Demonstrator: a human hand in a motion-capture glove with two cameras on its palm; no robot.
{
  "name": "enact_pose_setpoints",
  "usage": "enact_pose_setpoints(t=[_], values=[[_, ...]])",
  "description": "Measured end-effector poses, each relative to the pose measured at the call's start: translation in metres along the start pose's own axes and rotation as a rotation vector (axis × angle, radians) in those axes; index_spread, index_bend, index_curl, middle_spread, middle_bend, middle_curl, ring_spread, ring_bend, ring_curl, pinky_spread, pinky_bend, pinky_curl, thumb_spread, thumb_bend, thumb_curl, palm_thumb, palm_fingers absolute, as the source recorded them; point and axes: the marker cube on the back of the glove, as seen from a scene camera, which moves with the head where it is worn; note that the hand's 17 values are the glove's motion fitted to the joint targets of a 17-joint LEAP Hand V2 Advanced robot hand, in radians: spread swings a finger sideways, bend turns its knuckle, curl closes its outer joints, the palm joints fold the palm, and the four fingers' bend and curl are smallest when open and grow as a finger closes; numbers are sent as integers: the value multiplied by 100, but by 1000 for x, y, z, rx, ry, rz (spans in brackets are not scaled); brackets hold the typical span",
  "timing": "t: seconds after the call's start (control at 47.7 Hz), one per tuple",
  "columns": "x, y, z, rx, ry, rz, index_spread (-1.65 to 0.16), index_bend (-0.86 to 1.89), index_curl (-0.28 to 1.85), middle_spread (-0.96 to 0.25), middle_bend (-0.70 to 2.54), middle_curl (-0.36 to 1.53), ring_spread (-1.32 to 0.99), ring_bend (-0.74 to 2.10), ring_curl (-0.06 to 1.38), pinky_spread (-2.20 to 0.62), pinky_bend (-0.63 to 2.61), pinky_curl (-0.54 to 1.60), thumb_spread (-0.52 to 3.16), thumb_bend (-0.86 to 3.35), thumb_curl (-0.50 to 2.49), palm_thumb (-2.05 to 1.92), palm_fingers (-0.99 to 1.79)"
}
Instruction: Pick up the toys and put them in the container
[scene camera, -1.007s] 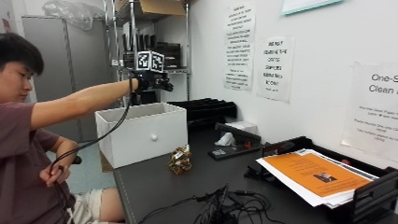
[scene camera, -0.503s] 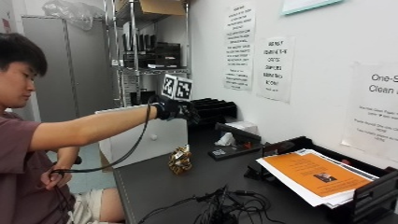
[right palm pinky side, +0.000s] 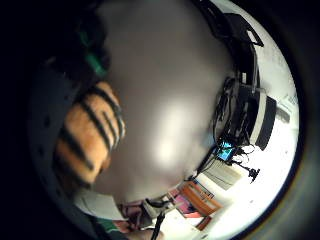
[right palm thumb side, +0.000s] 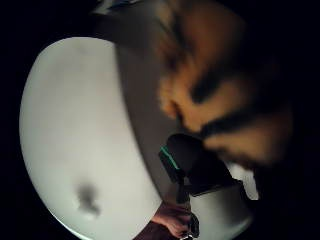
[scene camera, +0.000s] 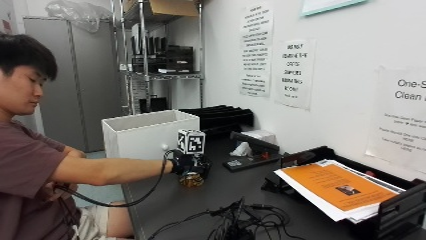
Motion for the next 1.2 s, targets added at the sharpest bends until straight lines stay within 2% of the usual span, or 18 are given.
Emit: enact_pose_setpoints(t=[0.063,0.168,0.189,0.21,0.231,0.336,0.461,0.65,0.839,1.196], values=[[-1,-1,1,81,-1,9,-13,-2,11,0,30,33,-12,81,50,-7,110,38,123,-1,32,4,16],[4,2,1,129,-52,-3,-14,-5,3,-10,45,38,-25,121,56,-24,125,39,122,0,34,9,69],[5,2,1,139,-54,-3,-13,-4,2,-11,45,39,-26,125,57,-25,127,39,123,0,34,10,70],[6,2,0,152,-50,-2,-13,-3,2,-11,45,39,-26,115,54,-25,125,39,121,-2,33,8,49],[6,2,0,165,-43,-2,-14,1,3,-13,49,42,-28,135,64,-27,130,45,123,1,34,12,70],[6,1,-3,192,4,-19,-15,8,-1,-19,57,45,-31,147,66,-32,132,45,127,7,39,25,87],[10,3,-12,117,4,-38,-18,14,-1,-24,61,50,-31,153,68,-35,131,47,121,12,46,39,95],[16,15,-52,39,-82,-116,-21,17,-1,-22,75,59,-32,147,66,-37,124,46,106,10,55,46,105],[23,33,-121,103,-114,-152,-22,16,-2,-20,73,63,-31,149,63,-38,120,47,99,8,61,51,109],[11,83,-300,300,6,-163,-22,16,-2,-16,71,70,-30,151,60,-39,117,48,95,4,70,54,110]])
